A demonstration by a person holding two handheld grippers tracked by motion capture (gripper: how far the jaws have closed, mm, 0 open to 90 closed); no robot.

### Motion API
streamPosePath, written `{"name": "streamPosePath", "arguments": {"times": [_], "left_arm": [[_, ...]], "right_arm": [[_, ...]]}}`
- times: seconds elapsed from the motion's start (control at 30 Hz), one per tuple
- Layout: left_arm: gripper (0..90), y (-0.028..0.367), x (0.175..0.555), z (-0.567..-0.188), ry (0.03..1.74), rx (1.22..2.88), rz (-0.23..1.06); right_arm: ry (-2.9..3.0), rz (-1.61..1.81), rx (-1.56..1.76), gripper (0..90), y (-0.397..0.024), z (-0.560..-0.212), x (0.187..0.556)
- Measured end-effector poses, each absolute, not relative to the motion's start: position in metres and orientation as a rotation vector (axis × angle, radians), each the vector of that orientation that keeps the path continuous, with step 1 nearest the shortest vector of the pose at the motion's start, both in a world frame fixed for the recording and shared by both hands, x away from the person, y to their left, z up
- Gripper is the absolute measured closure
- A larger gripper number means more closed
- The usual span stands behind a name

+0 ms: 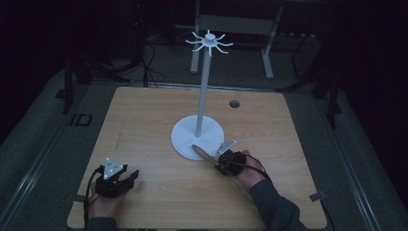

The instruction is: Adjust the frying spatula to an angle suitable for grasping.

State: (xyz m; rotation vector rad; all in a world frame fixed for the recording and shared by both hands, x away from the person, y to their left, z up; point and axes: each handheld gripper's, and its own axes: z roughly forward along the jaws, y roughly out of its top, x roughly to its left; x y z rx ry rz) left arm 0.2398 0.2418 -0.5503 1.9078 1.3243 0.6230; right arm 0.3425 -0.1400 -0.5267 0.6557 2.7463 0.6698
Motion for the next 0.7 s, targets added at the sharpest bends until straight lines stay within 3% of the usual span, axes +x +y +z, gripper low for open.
{"name": "streamPosePath", "arguments": {"times": [0.7], "left_arm": [[49.2,0.242,0.240,-0.550,1.324,1.905,0.625]], "right_arm": [[2.760,0.622,0.874,67.1,-0.138,-0.537,0.367]]}}
